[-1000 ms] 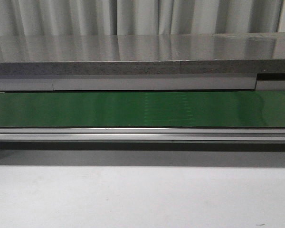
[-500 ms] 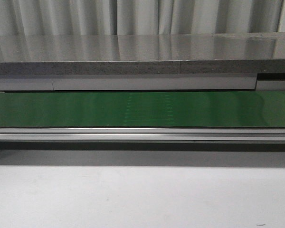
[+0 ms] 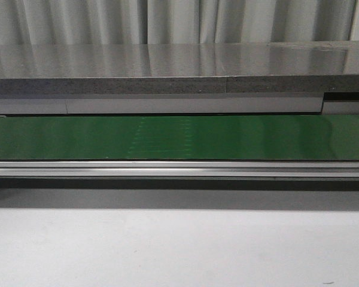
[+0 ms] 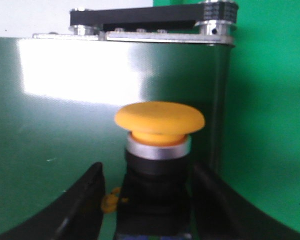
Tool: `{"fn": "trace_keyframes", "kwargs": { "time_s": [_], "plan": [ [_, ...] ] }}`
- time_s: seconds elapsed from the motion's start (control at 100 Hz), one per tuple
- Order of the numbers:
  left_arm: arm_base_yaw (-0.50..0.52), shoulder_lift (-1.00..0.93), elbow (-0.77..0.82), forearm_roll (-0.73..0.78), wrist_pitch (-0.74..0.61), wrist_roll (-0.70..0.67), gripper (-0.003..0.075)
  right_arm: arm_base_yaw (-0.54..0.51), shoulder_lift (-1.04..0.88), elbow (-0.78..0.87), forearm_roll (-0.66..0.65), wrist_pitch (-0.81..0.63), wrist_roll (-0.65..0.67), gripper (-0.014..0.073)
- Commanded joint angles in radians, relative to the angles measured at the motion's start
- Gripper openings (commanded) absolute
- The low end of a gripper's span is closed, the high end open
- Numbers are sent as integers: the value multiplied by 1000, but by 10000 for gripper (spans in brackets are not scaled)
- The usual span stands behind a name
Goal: Move button from right to left
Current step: 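Lift the button with the right gripper and carry it over the belt, then lower the button onto the belt, open the right gripper, withdraw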
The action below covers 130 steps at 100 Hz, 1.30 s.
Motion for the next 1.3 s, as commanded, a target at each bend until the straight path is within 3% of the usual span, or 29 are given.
{"fn": "trace_keyframes", "kwargs": {
  "time_s": [0.0,0.12,0.32,0.39,0.8,1.1,1.29],
  "plan": [
    [-5,-37,41,-7,-81,-11,5,0,-29,-30,20,-4,1,301],
    [-5,-37,41,-7,-81,-11,5,0,-26,-30,25,-3,1,324],
    [-5,-37,41,-7,-81,-11,5,0,-27,-30,37,0,0,541],
    [-5,-37,41,-7,-81,-11,5,0,-27,-30,44,0,-1,577],
    [-5,-37,41,-7,-81,-11,5,21,-132,-30,76,-41,-1,578],
    [-5,-37,41,-7,-81,-11,5,176,-296,-17,75,-133,-2,570],
    [-5,-37,41,-7,-81,-11,5,269,-443,108,63,-253,-11,570]
  ]
}}
